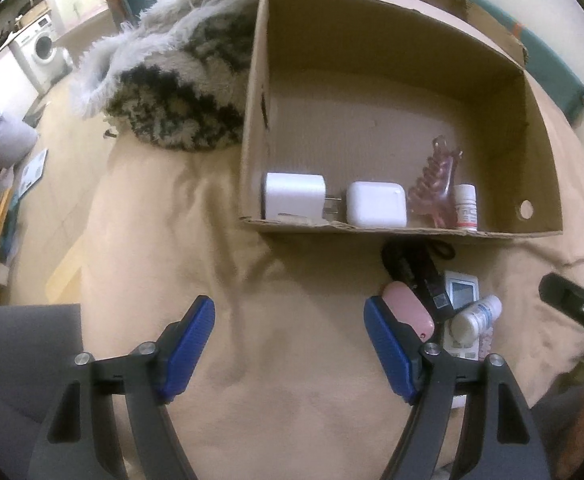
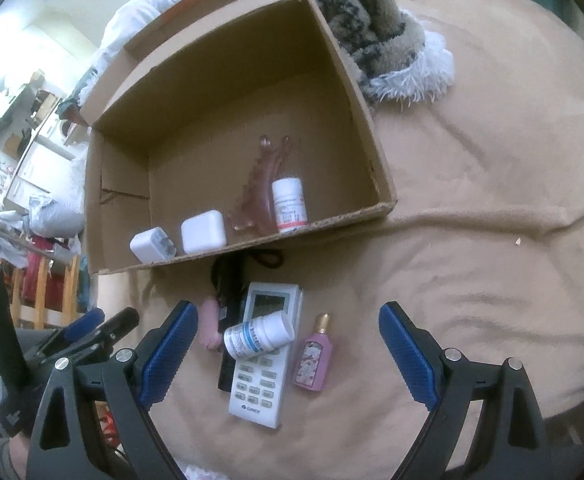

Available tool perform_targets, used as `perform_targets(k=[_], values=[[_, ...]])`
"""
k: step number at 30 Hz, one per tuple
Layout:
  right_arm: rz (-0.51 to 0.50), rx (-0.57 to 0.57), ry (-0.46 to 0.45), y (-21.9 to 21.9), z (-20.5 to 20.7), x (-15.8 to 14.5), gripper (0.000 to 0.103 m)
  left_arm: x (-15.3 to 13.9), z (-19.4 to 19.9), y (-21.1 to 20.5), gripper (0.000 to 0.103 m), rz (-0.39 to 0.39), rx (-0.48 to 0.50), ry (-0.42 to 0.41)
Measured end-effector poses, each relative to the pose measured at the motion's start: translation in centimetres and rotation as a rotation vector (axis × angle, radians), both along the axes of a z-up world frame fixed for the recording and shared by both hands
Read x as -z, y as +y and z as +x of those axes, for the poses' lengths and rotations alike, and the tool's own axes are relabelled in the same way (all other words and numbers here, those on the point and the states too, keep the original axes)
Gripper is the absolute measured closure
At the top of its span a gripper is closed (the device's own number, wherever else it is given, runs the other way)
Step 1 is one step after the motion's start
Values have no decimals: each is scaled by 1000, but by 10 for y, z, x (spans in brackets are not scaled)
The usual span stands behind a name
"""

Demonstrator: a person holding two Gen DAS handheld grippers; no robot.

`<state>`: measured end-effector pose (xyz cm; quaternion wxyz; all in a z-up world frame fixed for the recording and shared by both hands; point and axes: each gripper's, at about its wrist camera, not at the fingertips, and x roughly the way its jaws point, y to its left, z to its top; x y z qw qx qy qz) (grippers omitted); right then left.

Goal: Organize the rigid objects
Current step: 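Withdraw both tools from the box toward the remaining items, then grasp the pink oval case with left tool while right tool grasps the white pill bottle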

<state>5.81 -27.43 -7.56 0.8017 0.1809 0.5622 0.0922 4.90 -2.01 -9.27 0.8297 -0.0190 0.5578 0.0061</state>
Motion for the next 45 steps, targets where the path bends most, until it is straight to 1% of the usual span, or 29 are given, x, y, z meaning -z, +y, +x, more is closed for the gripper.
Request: perform_targets(k=[6, 11, 13, 16, 19, 24, 26, 29, 30, 31, 32, 37, 39, 41, 43, 45], values=[[46, 36, 46, -7, 0, 12, 5, 7, 3, 7, 28, -28, -34, 32], [80, 83, 82, -15, 6, 22, 5, 15, 8, 15, 28, -88, -62, 64], [81, 93, 93, -16, 8, 25, 5, 19, 11, 9, 28, -110, -37, 79], [87, 100, 99, -17, 9, 27, 5, 31, 16, -11, 28, -133, 36, 119], [94, 103, 95, -18, 9, 25, 5, 37, 21, -31, 28, -124, 91, 119], [104, 108, 98, -23, 8, 25, 5, 57, 29, -43, 28, -167, 116, 167], [126, 114, 106, -26, 7, 26, 5, 64, 29, -49, 28, -163, 138, 195], [163, 129, 116, -29, 7, 28, 5, 64, 30, -52, 28, -150, 164, 177], [157, 129, 115, -29, 7, 28, 5, 63, 31, -52, 41, -152, 170, 167], [154, 128, 115, -29, 7, 28, 5, 62, 32, -53, 67, -143, 188, 165], [154, 127, 116, -29, 7, 28, 5, 64, 32, -55, 70, -128, 206, 184], [146, 118, 127, -26, 6, 29, 5, 66, 29, -56, 71, -93, 227, 182], [141, 111, 124, -24, 5, 29, 5, 63, 28, -48, 71, -97, 202, 178], [119, 85, 113, -19, 6, 26, 5, 57, 24, -39, 71, -74, 166, 157], [90, 37, 109, -9, 6, 26, 5, 50, 25, -28, 71, -45, 130, 127], [73, -28, 133, 4, 4, 33, 6, 45, 24, -20, 71, -36, 108, 115]])
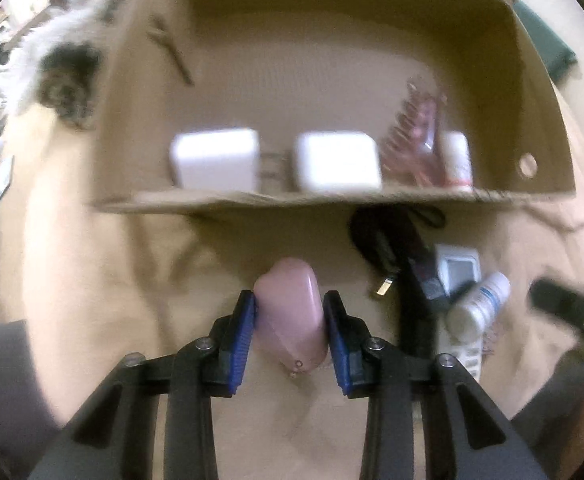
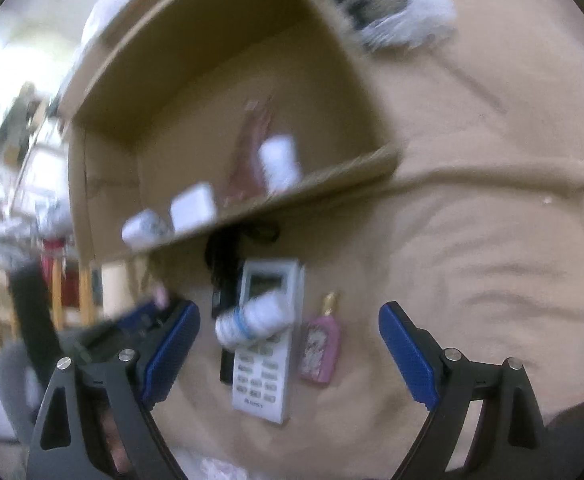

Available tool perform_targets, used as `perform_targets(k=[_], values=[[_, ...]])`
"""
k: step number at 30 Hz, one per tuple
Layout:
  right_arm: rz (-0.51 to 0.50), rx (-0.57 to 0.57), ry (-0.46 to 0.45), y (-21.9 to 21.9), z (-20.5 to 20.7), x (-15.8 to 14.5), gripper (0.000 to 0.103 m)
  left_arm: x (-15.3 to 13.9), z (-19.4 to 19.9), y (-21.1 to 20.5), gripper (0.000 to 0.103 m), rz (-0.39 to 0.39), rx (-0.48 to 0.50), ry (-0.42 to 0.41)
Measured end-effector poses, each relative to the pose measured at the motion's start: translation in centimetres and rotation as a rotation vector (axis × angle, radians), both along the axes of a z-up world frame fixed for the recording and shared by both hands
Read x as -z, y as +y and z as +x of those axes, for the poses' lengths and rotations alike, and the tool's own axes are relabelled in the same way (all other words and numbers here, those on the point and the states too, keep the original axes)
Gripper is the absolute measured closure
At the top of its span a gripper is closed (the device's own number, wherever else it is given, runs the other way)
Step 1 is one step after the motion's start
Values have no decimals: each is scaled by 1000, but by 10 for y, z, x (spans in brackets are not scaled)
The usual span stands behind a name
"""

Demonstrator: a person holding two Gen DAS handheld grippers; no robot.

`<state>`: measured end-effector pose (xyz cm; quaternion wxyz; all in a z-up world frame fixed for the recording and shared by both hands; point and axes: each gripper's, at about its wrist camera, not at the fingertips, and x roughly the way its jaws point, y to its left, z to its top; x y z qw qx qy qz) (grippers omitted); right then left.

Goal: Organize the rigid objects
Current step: 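Grasp the pink oval case with left tool while right tool grasps the white pill bottle, then carry pink case and pill bottle into the box and open both tools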

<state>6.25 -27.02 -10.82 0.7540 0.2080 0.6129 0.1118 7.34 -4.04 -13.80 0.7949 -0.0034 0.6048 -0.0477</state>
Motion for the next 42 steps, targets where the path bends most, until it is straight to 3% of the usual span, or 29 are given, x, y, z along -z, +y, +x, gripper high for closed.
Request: perform_targets(k=[2, 8, 12, 16, 23, 27, 36, 42], values=[[-38, -59, 2, 14, -1, 3, 12, -2, -1, 7, 71, -11, -20, 6], [-183, -227, -57, 57, -5, 4, 17, -5, -12, 23, 71, 11, -26, -3], [-247, -292, -88, 72, -4, 5, 52, -9, -19, 19, 71, 34, -20, -19], [-275, -333, -109, 77, -8, 4, 54, -8, -20, 17, 71, 48, -27, -22], [-213, -254, -137, 55, -11, -13, 54, -6, -25, 10, 71, 81, -19, -40], [-177, -225, -170, 47, -14, -27, 54, -19, -30, 4, 71, 92, -20, -48], [-98, -164, -312, 30, -15, -70, 54, -103, -31, 9, 71, 66, -33, -238], [-77, -153, -362, 33, -9, -85, 54, -147, -9, 13, 71, 22, -35, -325]])
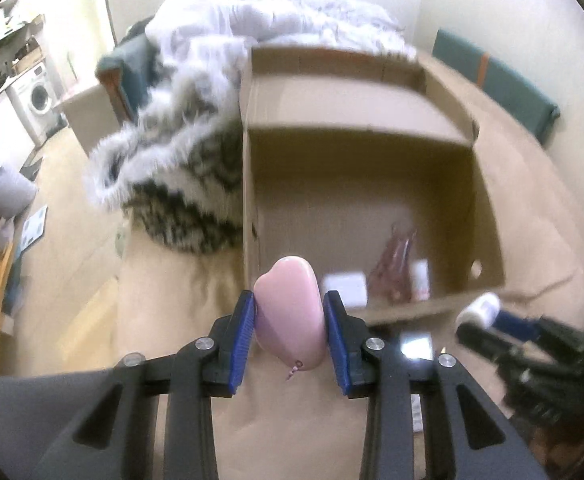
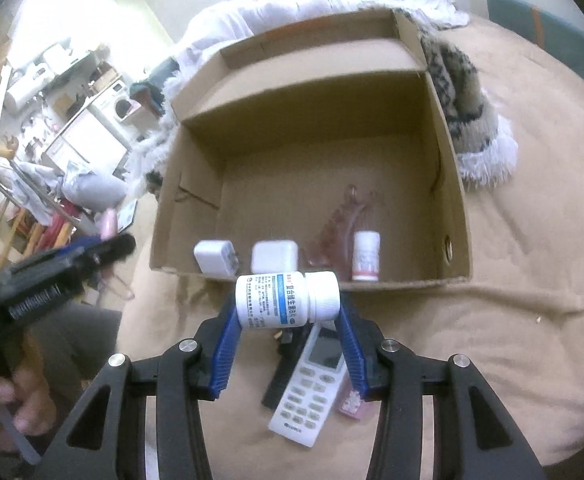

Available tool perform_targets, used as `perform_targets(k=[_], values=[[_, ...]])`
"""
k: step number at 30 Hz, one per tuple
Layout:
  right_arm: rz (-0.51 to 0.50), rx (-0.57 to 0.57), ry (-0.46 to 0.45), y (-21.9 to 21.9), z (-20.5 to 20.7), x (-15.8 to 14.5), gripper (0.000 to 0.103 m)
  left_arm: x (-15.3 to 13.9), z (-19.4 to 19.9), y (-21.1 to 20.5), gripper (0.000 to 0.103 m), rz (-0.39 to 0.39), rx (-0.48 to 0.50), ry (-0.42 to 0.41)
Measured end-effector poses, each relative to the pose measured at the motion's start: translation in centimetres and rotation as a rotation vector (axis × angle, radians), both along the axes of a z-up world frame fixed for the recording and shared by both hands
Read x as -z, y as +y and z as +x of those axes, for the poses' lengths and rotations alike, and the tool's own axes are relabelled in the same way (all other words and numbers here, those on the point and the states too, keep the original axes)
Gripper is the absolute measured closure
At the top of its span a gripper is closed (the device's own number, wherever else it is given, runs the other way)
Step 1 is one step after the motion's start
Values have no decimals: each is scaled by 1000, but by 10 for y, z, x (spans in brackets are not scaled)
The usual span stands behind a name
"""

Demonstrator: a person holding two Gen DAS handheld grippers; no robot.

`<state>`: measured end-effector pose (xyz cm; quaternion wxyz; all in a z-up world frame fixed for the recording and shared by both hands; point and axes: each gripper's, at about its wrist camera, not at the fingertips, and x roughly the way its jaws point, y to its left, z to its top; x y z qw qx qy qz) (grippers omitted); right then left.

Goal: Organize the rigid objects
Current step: 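Carry pink case and pill bottle into the box and open both tools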

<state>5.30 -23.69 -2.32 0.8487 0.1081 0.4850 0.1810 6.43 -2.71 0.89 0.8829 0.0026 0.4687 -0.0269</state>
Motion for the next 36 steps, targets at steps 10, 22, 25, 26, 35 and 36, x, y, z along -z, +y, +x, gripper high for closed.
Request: perform_targets(k=[10, 22, 25, 26, 35, 36], values=[[10, 1, -51, 7, 37, -29, 54, -40, 47, 5, 71, -34, 7, -94], [-105, 8, -59, 8, 120, -17, 54, -19, 107, -21, 71, 38, 66, -99], [-106, 28, 0, 5, 127, 3, 54, 12, 108, -25, 71, 56, 86, -53], [-110, 31, 16, 6, 129, 8, 54, 22, 109, -26, 71, 59, 91, -31], [-204, -28, 119, 20, 127, 43, 54, 67, 113, -36, 71, 91, 118, 81], [-218, -25, 128, 20, 127, 46, 54, 70, 113, -37, 71, 93, 119, 90]])
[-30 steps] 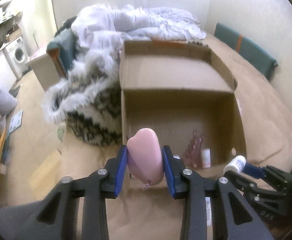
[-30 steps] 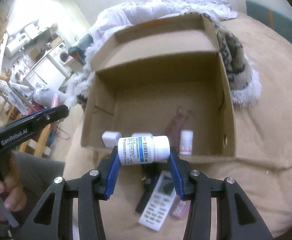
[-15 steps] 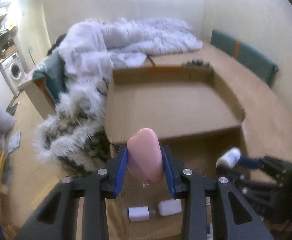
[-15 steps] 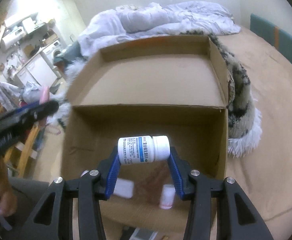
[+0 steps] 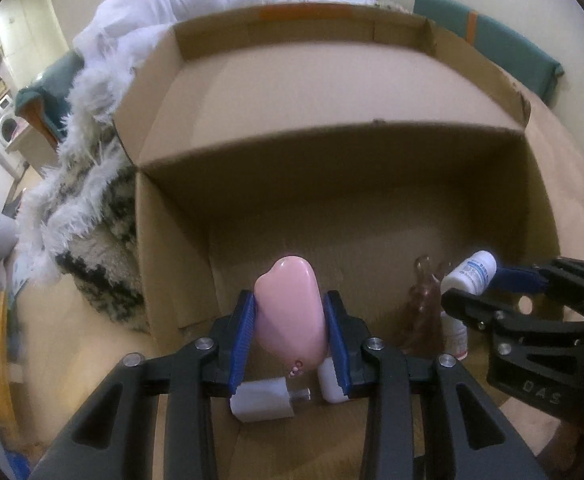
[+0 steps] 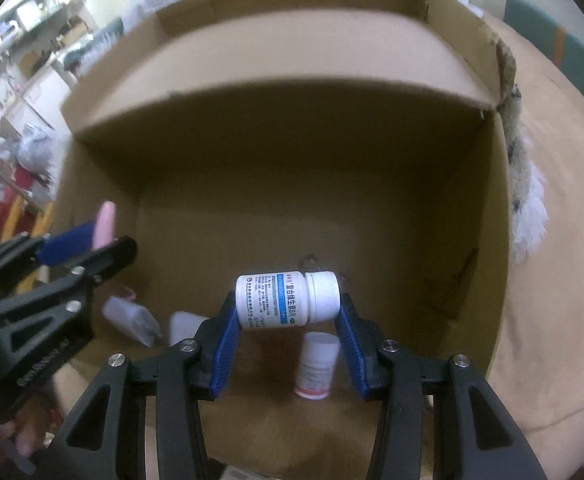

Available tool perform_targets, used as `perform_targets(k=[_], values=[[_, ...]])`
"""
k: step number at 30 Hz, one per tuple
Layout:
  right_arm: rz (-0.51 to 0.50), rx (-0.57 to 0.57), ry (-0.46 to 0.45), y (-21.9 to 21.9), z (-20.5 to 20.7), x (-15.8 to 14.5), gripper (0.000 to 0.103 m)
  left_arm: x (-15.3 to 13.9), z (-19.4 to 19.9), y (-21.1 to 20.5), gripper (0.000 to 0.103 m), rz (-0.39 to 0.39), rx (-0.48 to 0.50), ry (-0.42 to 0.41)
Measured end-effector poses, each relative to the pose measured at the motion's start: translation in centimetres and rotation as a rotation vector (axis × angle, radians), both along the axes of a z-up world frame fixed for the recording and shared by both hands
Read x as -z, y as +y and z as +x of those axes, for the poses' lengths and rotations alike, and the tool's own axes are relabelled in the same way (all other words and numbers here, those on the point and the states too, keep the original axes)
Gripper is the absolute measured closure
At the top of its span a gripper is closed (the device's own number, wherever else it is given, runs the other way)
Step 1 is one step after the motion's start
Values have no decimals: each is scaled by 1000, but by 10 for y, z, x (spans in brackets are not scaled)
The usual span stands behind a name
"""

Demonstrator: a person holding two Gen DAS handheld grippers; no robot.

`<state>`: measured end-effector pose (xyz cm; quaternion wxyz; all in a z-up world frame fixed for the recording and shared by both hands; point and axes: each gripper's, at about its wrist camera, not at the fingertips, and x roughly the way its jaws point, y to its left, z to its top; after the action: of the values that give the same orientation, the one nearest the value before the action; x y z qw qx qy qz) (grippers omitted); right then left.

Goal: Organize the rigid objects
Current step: 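Carry pink case and pill bottle into the box and open both tools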

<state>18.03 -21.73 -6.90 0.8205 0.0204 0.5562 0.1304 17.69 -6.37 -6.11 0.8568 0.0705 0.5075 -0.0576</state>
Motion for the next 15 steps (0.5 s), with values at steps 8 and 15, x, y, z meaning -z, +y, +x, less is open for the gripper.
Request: perform_targets(k=[8, 15], values=[[3, 39, 38, -10, 4, 8, 54, 22, -6, -11, 71, 69, 39, 27], [25, 45, 43, -11, 5, 8, 54, 28, -6, -12, 71, 54, 36, 48]])
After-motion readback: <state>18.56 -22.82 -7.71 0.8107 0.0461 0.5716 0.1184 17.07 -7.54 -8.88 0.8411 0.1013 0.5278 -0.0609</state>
